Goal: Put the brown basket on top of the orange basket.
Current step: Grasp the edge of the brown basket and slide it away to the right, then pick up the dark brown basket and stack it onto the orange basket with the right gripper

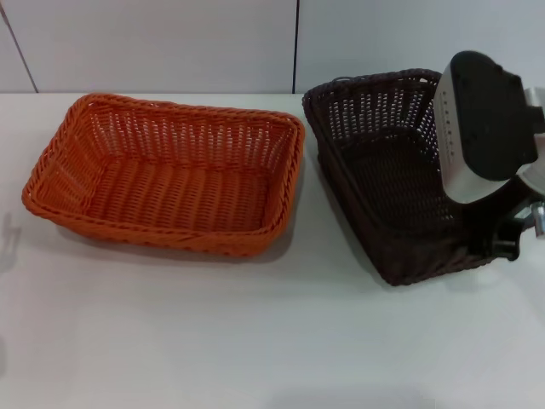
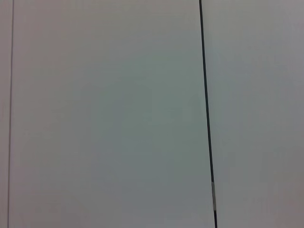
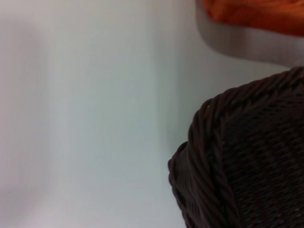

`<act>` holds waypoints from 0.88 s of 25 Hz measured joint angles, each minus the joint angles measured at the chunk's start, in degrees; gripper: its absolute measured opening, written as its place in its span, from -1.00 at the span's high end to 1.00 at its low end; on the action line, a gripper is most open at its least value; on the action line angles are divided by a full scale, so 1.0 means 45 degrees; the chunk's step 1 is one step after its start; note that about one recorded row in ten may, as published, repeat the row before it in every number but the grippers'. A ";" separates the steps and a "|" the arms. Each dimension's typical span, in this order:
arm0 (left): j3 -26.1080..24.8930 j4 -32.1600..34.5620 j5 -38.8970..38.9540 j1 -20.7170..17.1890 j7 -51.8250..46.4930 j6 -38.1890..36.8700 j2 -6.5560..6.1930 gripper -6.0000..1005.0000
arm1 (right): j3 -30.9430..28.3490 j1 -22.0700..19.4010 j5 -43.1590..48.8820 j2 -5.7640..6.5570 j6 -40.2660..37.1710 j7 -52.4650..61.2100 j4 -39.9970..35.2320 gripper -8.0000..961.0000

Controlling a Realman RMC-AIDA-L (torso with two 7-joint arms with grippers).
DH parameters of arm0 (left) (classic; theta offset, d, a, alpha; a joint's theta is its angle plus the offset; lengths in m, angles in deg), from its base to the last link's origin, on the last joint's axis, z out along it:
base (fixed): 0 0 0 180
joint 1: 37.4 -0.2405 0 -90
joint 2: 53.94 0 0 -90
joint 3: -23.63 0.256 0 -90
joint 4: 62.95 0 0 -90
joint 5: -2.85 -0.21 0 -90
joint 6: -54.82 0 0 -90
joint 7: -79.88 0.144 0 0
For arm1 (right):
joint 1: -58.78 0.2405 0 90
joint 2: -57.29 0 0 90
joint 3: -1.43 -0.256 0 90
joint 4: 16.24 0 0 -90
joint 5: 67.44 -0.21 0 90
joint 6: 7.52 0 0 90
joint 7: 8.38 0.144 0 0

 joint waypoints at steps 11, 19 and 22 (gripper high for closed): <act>-0.0073 -0.0001 0.0021 0.0042 -0.0009 -0.0019 0.0000 -0.52 | -0.0078 -0.0006 0.0878 0.0022 -0.1314 0.0372 -0.2911 0.67; -0.0075 0.0014 0.0022 0.0041 -0.0016 -0.0024 0.0000 -0.52 | 0.0215 0.0282 0.1182 0.0036 -0.1882 0.0371 -0.4874 0.67; -0.0075 0.0019 0.0020 0.0066 -0.0016 -0.0011 0.0000 -0.52 | 0.0348 0.0587 0.1247 0.0050 -0.1752 0.0271 -0.5054 0.67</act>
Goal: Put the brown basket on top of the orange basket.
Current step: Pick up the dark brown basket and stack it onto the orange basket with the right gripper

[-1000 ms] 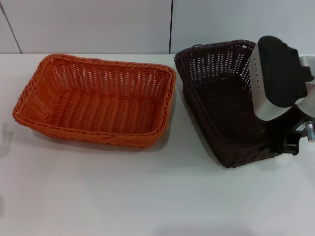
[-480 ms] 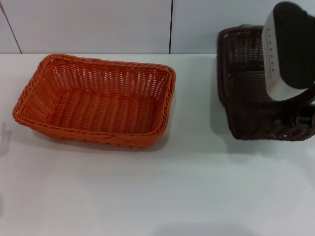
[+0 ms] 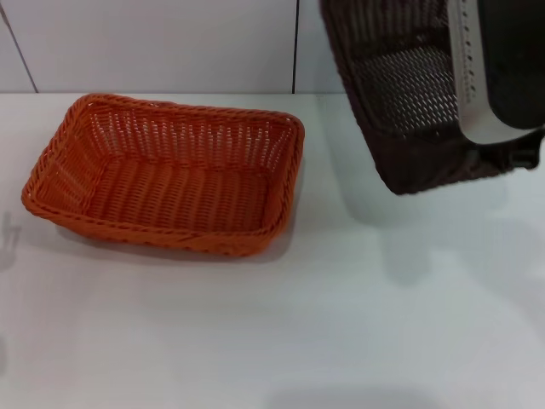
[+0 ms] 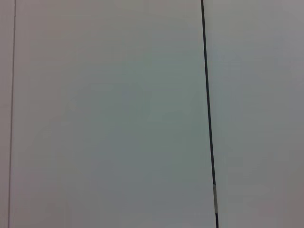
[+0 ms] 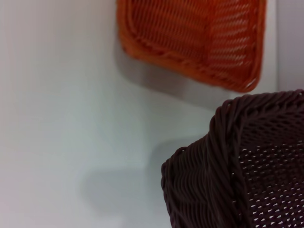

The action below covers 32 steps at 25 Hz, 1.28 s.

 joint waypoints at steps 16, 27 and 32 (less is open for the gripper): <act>-0.0039 -0.0078 0.0428 -0.0112 -0.0351 -0.0353 -0.0013 -0.52 | 0.2430 0.0737 -0.0720 -0.0059 0.3605 -0.3855 0.0419 0.67; -0.0026 -0.0288 0.0643 -0.0600 -0.1140 -0.0865 -0.0020 -0.52 | 0.2565 0.0059 -0.2444 0.0020 0.4659 -0.7372 0.1128 0.67; -0.0002 -0.0312 0.0640 -0.0622 -0.1145 -0.0889 -0.0020 -0.52 | 0.2511 -0.0248 -0.2652 0.0139 0.5145 -0.8240 0.1531 0.67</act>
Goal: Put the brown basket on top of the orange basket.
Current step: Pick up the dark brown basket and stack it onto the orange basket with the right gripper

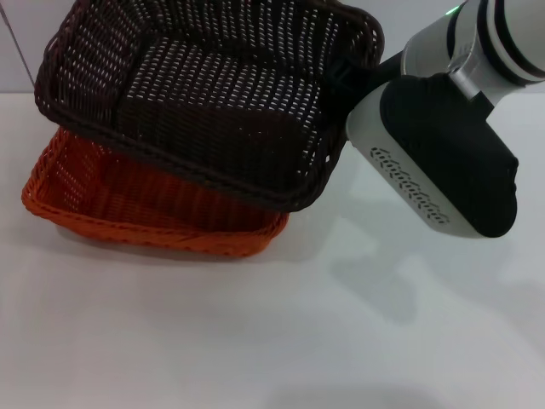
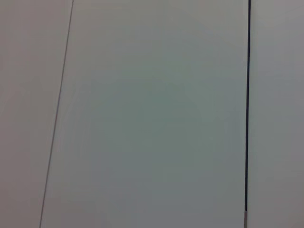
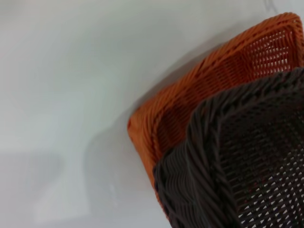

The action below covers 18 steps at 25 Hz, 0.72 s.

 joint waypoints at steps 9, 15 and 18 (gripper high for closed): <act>0.0012 0.0058 -0.0046 0.0049 0.0056 -0.0118 -0.0019 -0.52 | -0.0596 -0.0430 -0.0786 -0.0128 0.1651 -0.2410 0.0652 0.67; -0.0017 0.0058 0.0005 -0.0005 0.0018 -0.0224 -0.0014 -0.52 | -0.0623 -0.0534 -0.1262 -0.0140 0.2390 -0.3302 0.1464 0.67; -0.0017 0.0058 0.0005 -0.0005 0.0018 -0.0224 -0.0014 -0.52 | -0.0627 -0.0574 -0.1518 -0.0140 0.2698 -0.3744 0.1856 0.67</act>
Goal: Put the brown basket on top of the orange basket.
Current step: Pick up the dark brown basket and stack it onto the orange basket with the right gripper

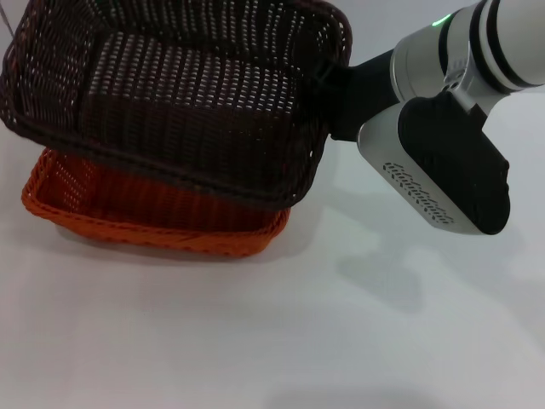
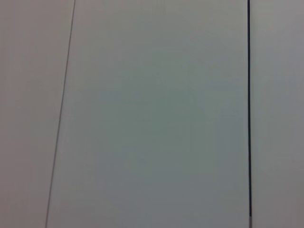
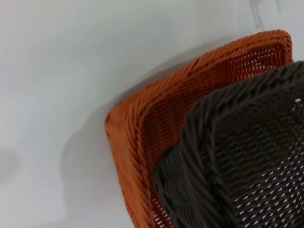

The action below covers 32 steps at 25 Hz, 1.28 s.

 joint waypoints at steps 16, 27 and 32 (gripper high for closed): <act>-0.0058 0.0069 0.0613 -0.0302 0.0091 -0.0641 -0.0005 -0.52 | 0.0074 0.0260 -0.0675 0.0000 0.1989 -0.0935 0.1984 0.67; -0.0035 0.0126 0.0626 -0.0164 0.0104 -0.0510 -0.0007 -0.52 | 0.0483 0.0488 -0.1343 -0.0034 0.2170 -0.1006 0.2111 0.67; -0.0021 0.0211 0.0625 -0.0144 0.0069 -0.0506 -0.0007 -0.52 | 0.0622 0.0474 -0.1332 -0.0050 0.2187 -0.0938 0.2186 0.67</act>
